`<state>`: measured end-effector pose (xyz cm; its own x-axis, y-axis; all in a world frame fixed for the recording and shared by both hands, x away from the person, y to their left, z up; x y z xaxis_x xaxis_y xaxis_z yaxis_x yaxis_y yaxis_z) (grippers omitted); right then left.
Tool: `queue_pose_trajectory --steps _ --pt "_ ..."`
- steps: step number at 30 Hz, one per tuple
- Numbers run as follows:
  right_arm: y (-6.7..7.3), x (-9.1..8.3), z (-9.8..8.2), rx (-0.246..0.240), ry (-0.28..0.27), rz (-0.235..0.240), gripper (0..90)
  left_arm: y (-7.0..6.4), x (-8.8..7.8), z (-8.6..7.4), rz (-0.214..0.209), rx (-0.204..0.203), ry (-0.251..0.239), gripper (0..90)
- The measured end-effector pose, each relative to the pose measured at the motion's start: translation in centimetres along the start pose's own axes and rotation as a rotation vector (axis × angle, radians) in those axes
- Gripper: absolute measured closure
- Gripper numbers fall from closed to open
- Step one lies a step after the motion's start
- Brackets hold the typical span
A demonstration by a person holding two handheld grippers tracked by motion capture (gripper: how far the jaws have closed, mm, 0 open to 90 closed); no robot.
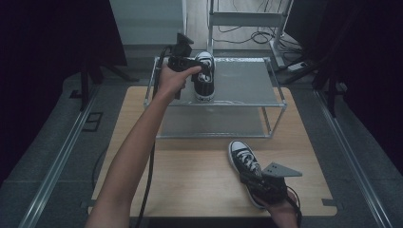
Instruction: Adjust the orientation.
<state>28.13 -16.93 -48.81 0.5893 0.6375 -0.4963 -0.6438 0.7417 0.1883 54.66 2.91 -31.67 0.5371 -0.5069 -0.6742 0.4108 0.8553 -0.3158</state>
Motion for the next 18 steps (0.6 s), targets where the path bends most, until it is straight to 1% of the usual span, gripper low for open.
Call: queue_pose_trajectory --steps 4,6,8,10,12,13,15,16,18 --pt "0.4 -0.1 -2.0 -0.014 0.049 0.003 85.0 0.7 -0.7 -0.8 -0.009 0.002 -0.012 15.1" --pt "0.5 -0.3 -3.1 -0.01 0.069 0.005 86.8 0.9 -1.0 -1.2 -0.014 0.004 -0.02 15.5" --pt "0.5 -0.3 -3.4 -0.014 0.072 -0.002 86.8 1.1 -1.3 -1.5 -0.017 0.013 -0.026 15.5" --pt "0.3 -0.5 -4.0 -0.023 0.089 -0.016 87.3 1.3 -1.5 -1.8 -0.015 0.019 -0.028 15.5" --pt "-0.1 -0.8 -4.7 -0.028 0.1 -0.038 88.1 1.4 -1.8 -2.1 -0.02 0.025 -0.03 15.6" --pt "-0.5 -0.9 -5.0 -0.031 0.102 -0.056 89.6 1.4 -1.9 -2.2 -0.02 0.028 -0.031 15.6" --pt "-1.0 -1.3 -5.1 -0.021 0.083 -0.067 89.9 1.5 -2.0 -2.4 -0.025 0.033 -0.027 15.7" --pt "-1.3 -1.6 -5.0 -0.017 0.081 -0.072 90.0 1.5 -2.0 -2.5 -0.026 0.034 -0.025 15.7" --pt "-2.0 -1.8 -4.9 0.004 0.076 -0.062 90.0 1.5 -2.0 -2.8 -0.022 0.037 -0.016 15.7"
Point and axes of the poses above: each handheld gripper's, and its own axes: x roughly forward along the jaws, z roughly out of its top, y roughly to its left, the point moved 9 cm from there along x, roughly forward along the jaws, and after that the axes turned 3 degrees about -y, right-handed, at the moved point
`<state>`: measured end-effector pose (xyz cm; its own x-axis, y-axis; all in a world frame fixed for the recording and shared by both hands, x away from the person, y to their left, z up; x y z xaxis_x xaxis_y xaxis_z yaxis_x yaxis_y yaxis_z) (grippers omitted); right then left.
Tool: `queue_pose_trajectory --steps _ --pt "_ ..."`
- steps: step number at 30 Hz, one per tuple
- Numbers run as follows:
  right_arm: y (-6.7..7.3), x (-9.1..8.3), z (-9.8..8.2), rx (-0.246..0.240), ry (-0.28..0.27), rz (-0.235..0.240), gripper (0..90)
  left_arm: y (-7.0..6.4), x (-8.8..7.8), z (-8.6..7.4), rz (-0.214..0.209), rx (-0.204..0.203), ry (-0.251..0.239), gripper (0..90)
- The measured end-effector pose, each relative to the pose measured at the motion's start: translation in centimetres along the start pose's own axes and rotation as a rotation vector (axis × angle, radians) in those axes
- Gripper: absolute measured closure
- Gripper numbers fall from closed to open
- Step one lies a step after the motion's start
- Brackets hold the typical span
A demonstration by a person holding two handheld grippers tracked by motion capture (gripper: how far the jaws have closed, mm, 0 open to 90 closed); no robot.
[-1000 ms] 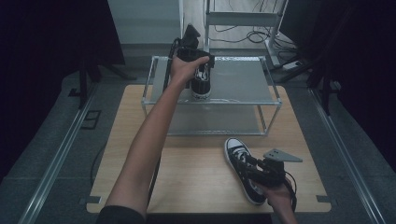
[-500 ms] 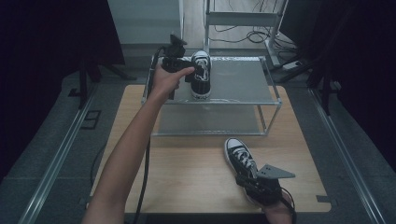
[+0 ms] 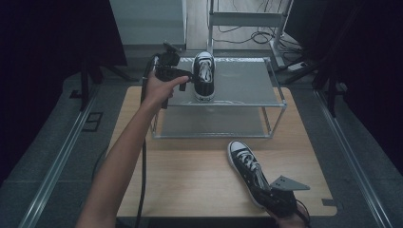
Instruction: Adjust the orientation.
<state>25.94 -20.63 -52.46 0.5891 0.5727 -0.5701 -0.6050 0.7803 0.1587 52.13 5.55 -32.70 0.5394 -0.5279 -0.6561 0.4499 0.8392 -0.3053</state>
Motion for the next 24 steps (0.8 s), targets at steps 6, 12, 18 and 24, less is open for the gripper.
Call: queue_pose_trajectory --steps 6,12,18,24 --pt "-2.1 -0.7 0.0 0.044 -0.013 -0.01 90.0 0.2 -0.1 -0.5 -0.002 0.006 0.004 15.7" --pt "-3.0 -0.6 0.2 0.047 -0.012 -0.006 90.0 0.6 -0.3 -0.5 0.006 0.005 0.003 15.7" --pt "-2.4 -0.7 0.5 0.02 -0.023 0.025 78.4 0.7 -0.7 -0.8 0.0 0.019 -0.004 15.7" --pt "-1.1 -2.0 3.4 -0.036 -0.086 0.038 57.5 0.8 -1.0 -1.3 -0.015 0.045 -0.009 15.9"
Point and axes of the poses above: each handheld gripper's, and its own axes: x roughly forward along the jaws, z roughly out of its top, y roughly to its left, the point moved 9 cm from there along x, roughly forward along the jaws, and after that the axes turned 3 degrees about -y, right-handed, at the moved point
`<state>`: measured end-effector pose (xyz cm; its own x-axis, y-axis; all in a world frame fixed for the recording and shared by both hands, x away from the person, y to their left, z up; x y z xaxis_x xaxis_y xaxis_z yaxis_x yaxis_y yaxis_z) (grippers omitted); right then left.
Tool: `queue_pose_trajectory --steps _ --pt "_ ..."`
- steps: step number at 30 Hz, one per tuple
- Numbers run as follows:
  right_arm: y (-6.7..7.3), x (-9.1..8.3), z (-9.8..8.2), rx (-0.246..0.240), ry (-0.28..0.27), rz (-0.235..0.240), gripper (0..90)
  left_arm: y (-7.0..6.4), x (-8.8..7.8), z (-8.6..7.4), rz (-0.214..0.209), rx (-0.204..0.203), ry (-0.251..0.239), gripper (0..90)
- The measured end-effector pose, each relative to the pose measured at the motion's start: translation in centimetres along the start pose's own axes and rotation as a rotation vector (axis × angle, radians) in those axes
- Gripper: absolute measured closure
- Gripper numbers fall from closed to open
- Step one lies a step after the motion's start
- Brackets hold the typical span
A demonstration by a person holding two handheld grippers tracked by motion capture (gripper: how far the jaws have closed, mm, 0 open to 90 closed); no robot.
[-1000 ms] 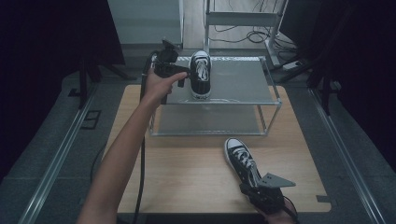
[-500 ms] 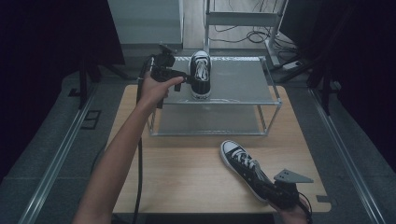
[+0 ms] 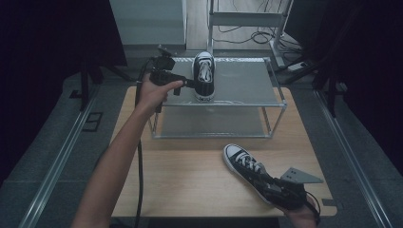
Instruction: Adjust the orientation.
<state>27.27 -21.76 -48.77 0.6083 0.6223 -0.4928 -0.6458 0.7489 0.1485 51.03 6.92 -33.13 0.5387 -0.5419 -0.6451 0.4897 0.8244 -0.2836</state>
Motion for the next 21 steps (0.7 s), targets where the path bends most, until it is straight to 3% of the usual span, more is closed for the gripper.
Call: queue_pose_trajectory --steps 4,8,13,21 --pt "-1.2 0.3 2.1 -0.028 0.027 -0.017 38.8 0.1 -0.2 -0.5 -0.013 0.014 -0.003 16.6" --pt "-1.9 1.1 2.8 -0.047 0.061 -0.004 29.2 0.3 -0.3 -1.0 -0.019 0.021 -0.004 16.6" --pt "-3.0 3.1 3.0 -0.034 0.171 0.05 25.1 0.7 -0.5 -1.4 -0.02 0.025 -0.004 16.7" --pt "-4.7 5.3 3.1 -0.031 0.266 0.042 20.5 0.8 -0.7 -1.8 -0.025 0.032 -0.002 16.6"
Point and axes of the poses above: each handheld gripper's, and its own axes: x roughly forward along the jaws, z roughly out of its top, y roughly to its left, the point moved 9 cm from there along x, roughly forward along the jaws, and after that the axes turned 3 degrees about -y, right-handed, at the moved point
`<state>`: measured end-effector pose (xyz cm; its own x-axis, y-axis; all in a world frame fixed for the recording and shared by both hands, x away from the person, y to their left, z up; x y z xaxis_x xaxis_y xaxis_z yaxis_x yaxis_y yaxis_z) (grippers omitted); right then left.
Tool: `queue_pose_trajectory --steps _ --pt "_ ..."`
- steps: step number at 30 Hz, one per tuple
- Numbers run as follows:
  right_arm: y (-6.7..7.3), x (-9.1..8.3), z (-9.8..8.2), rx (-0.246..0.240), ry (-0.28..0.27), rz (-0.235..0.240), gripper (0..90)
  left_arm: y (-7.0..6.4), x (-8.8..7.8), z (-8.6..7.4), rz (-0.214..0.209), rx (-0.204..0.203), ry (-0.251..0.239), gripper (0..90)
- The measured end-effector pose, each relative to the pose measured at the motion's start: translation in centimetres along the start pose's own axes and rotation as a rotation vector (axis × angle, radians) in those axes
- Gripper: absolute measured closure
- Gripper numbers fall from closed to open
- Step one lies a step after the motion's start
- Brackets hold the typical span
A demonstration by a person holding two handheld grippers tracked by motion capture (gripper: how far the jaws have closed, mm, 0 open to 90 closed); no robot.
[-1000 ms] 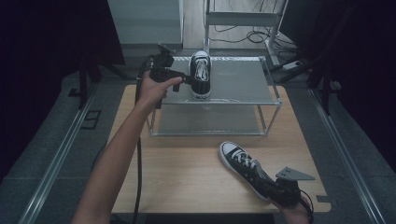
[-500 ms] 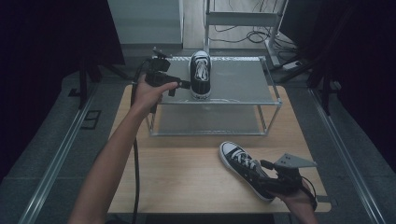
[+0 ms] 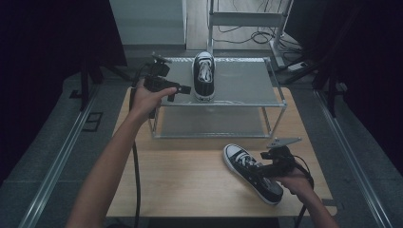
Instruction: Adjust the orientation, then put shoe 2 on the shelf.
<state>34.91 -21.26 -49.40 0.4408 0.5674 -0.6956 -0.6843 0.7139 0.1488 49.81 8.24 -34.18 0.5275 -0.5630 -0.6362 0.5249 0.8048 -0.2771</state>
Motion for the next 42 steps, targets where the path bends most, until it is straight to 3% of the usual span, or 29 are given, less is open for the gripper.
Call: queue_pose_trajectory --steps 7,15,24,28,38,42 --pt "-0.4 2.0 0.1 0.003 0.108 -0.019 17.3 -0.1 0.2 -0.2 -0.005 0.003 0.004 16.6" --pt "-1.0 3.4 -0.6 0.012 0.18 -0.041 13.7 0.1 0.2 -0.5 0.0 -0.003 0.005 16.6" --pt "-1.0 5.3 -1.7 -0.013 0.275 -0.062 10.4 0.4 0.1 -0.6 0.006 -0.012 0.002 16.6" --pt "-1.1 5.5 -1.9 0.006 0.291 -0.047 9.4 0.3 0.0 -0.7 0.006 -0.009 0.005 16.6" --pt "-0.9 5.7 -2.4 0.001 0.328 -0.043 8.6 0.2 -0.1 -0.7 0.005 -0.006 0.003 16.6" --pt "-0.9 5.7 -3.0 -0.005 0.381 -0.053 6.8 0.1 -0.3 -0.7 0.007 -0.004 0.003 16.6"
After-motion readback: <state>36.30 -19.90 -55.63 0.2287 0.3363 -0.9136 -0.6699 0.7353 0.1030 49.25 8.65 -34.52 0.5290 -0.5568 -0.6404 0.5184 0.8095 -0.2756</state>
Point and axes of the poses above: each handheld gripper's, and its own axes: x roughly forward along the jaws, z roughly out of its top, y roughly to its left, the point moved 9 cm from there along x, roughly forward along the jaws, and after that the axes turned 3 degrees about -y, right-handed, at the moved point
